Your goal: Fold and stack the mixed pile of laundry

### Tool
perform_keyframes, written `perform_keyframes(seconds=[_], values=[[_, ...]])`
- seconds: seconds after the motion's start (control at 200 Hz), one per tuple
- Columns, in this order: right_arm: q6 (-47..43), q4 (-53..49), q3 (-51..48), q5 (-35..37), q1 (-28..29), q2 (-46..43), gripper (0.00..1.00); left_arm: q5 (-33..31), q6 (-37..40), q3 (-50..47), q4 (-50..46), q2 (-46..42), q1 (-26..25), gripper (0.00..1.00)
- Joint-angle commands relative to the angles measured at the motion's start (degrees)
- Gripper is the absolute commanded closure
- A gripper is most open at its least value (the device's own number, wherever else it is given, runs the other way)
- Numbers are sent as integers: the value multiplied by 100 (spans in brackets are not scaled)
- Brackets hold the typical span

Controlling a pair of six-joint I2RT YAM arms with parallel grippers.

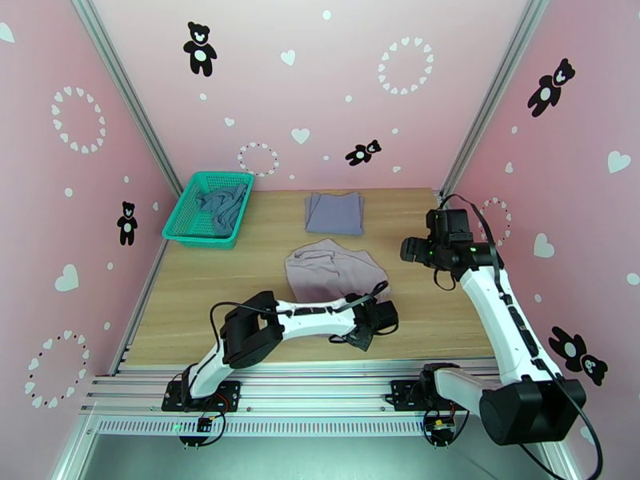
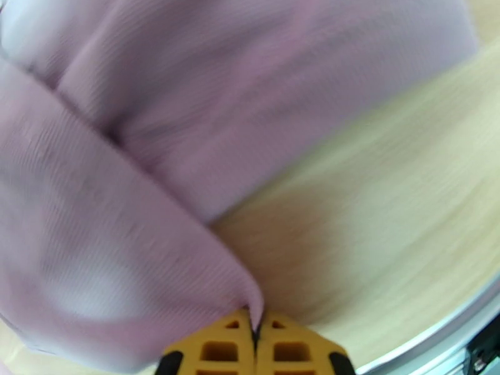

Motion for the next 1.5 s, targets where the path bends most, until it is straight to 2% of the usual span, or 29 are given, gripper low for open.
perform_keyframes(seconds=[0.0, 0.165, 0.31, 0.475, 0.636, 0.751, 0.996, 1.116, 1.206, 1.496], values=[[-41, -193, -130, -306, -21, -284, 18, -531, -222, -403, -251, -477, 344, 100], [60, 37, -820, -838, 73, -411, 15, -1270, -462, -735, -396, -2133, 715, 100], [269, 378, -1299, -833, 700, -162, 15, -1612, -781, -1471, -373, -3748, 1224, 100], [688, 871, -1492, -442, 1804, 598, 16, -1884, -1781, -3050, -255, -5549, 1924, 100], [910, 1205, -1396, -172, 2421, 1462, 21, -2010, -3172, -4830, -327, -7333, 2481, 100], [684, 1200, -1153, 13, 2894, 1882, 28, -1882, -3597, -5717, -256, -8188, 2729, 100], [-439, 1336, -974, 640, 4841, 1982, 30, -2034, -3688, -5859, -403, -8490, 2910, 100], [-519, 1311, -913, 703, 5455, 2354, 42, -2058, -3528, -5694, -364, -8287, 2973, 100], [-427, 1341, -904, 812, 5732, 2693, 48, -2078, -3426, -5582, -315, -8118, 2982, 100], [-62, 1339, -699, 1177, 5891, 3335, 51, -2159, -3229, -5349, -394, -8038, 3067, 100]])
